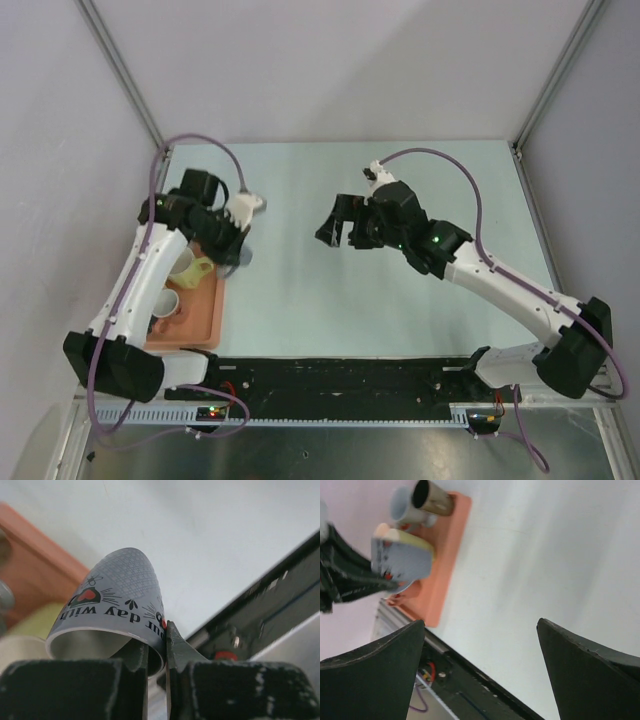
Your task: Turn the mug right side up
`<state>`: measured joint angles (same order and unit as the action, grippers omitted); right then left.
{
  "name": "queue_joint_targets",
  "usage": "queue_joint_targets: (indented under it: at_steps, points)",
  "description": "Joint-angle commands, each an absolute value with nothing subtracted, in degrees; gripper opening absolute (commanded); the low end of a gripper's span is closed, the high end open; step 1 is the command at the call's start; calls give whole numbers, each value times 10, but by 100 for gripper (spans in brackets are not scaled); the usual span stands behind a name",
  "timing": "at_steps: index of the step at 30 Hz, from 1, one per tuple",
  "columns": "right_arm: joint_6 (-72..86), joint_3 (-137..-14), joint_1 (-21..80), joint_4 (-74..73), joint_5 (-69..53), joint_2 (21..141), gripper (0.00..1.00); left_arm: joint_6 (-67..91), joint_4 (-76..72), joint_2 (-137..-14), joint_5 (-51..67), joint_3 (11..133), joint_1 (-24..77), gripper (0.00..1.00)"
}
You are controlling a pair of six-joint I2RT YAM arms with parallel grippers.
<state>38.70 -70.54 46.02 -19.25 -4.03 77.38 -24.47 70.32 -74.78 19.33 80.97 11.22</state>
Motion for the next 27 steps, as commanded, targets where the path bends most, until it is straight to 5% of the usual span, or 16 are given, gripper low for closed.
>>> queue_joint_targets:
  at_steps: [1,13,27]
  points:
    - [345,-682,455,-227,37,726,99,-361,777,-691,70,731,124,0]
    - [337,-660,443,-233,43,715,99,-343,605,-860,-58,797,117,0]
    - [337,-651,430,-228,48,706,99,-367,601,-913,-25,772,66,0]
